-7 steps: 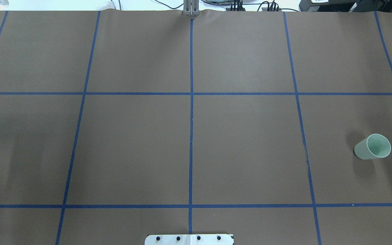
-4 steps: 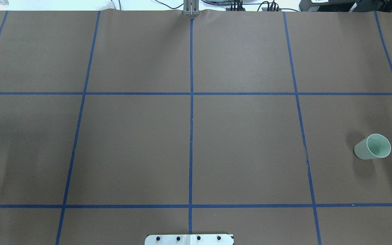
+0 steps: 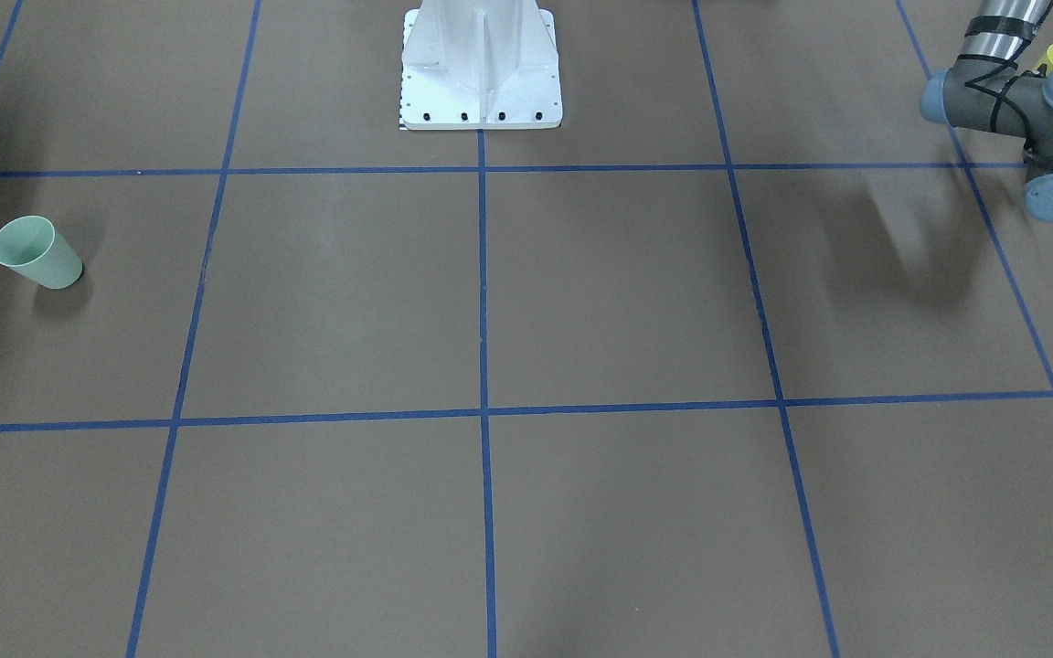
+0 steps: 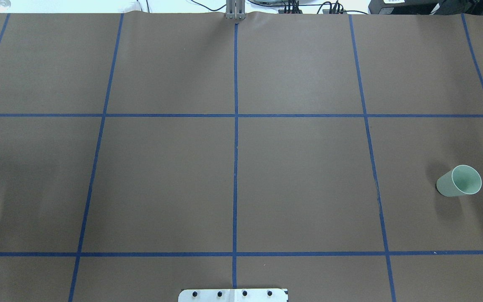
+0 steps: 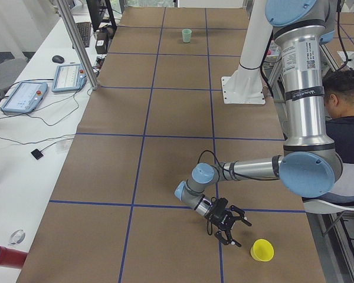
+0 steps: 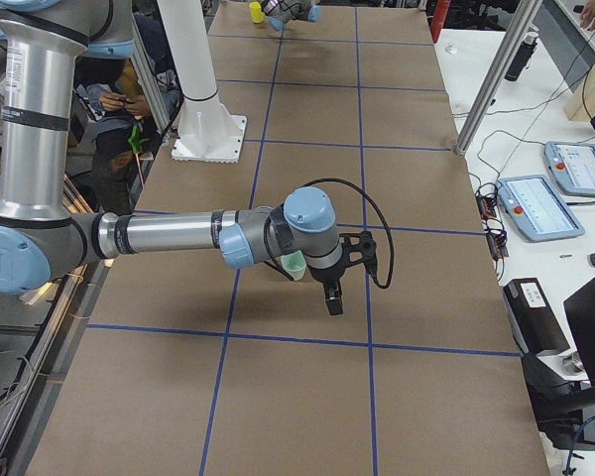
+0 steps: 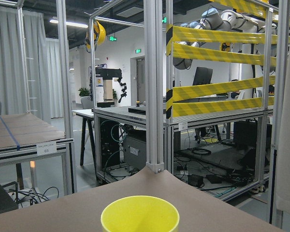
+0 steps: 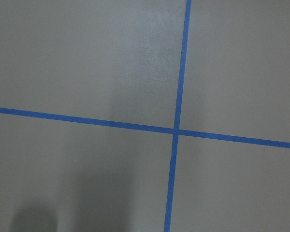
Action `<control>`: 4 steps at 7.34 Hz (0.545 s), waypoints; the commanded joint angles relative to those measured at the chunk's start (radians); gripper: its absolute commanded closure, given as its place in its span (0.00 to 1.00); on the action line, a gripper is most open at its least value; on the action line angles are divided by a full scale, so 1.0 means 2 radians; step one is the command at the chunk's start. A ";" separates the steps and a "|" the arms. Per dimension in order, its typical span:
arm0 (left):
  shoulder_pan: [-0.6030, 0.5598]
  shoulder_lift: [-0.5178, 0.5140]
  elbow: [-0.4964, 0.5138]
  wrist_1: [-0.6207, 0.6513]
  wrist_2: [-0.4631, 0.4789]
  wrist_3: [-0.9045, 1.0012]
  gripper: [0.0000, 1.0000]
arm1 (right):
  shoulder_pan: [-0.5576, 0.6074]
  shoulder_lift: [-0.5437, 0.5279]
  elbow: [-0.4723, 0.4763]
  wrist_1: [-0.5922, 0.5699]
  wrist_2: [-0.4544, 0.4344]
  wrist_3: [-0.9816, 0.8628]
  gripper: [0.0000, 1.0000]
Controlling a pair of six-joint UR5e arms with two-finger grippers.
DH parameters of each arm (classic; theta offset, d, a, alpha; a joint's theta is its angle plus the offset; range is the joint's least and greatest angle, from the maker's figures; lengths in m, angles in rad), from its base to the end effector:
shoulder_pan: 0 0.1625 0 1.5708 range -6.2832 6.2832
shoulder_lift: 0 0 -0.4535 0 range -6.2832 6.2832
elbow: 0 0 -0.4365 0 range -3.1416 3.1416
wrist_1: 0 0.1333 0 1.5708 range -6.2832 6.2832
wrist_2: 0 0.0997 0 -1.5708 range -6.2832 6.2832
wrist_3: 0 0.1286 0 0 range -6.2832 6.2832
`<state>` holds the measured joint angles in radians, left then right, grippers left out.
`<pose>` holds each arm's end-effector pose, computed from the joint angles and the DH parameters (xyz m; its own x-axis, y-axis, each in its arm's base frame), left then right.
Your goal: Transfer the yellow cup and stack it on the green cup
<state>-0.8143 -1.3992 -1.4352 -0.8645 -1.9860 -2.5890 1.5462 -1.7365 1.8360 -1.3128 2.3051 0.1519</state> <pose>0.1409 -0.2679 0.8882 -0.5759 -0.5246 0.6271 0.7816 -0.1284 0.6104 0.0352 -0.4873 0.6210 0.7313 -0.1080 0.6734 -0.0886 0.9639 0.2509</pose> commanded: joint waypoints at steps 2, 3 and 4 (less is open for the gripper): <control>0.008 0.001 0.042 -0.056 -0.011 0.000 0.00 | 0.000 0.000 0.000 0.000 0.000 -0.001 0.01; 0.009 0.002 0.056 -0.067 -0.019 0.001 0.00 | 0.000 0.000 0.000 0.001 0.000 -0.001 0.01; 0.015 0.002 0.057 -0.068 -0.034 0.001 0.00 | 0.000 0.000 0.000 0.001 0.000 -0.002 0.01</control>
<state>-0.7940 -1.3966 -1.3383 -0.9835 -2.0259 -2.5884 1.5462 -1.7365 1.8362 -1.3120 2.3055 0.1500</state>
